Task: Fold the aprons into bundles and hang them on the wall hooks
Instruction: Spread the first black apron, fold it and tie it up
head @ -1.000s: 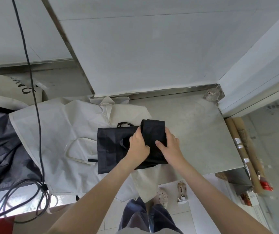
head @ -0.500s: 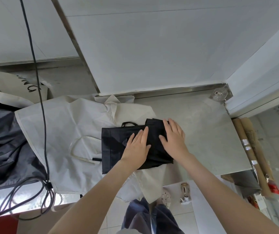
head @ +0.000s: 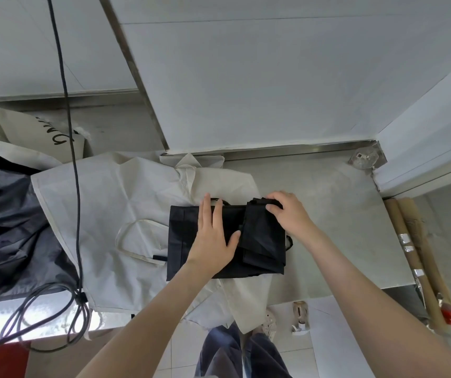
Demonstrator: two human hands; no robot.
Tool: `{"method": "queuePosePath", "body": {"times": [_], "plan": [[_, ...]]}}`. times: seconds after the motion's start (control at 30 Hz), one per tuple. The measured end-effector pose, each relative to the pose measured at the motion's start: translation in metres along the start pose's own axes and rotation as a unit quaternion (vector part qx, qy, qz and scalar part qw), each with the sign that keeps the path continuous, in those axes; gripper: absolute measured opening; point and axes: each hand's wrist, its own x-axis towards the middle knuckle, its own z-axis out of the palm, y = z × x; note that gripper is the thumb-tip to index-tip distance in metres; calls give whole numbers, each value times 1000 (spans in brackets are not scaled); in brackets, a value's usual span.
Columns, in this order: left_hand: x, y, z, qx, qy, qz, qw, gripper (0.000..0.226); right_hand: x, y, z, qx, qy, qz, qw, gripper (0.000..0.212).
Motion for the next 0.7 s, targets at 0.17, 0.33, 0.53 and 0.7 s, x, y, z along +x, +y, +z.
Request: {"method": "queuePosePath", "body": {"times": [0.17,0.33,0.53,0.7], "plan": [[0,-5,-3,120,-48,-124,984,77,0,2,-1,31,-37,45,998,18],[3,-9,-6,35,-100,-115,988,73,4,-2,-3,-54,-22,-32,998,23],[5,-11,-6,60,-134,-112,983,77,0,0,0,-78,-63,-58,993,18],[3,0,-2,63,-94,-126,986,83,-5,-8,17,-179,-60,-53,981,31]]}}
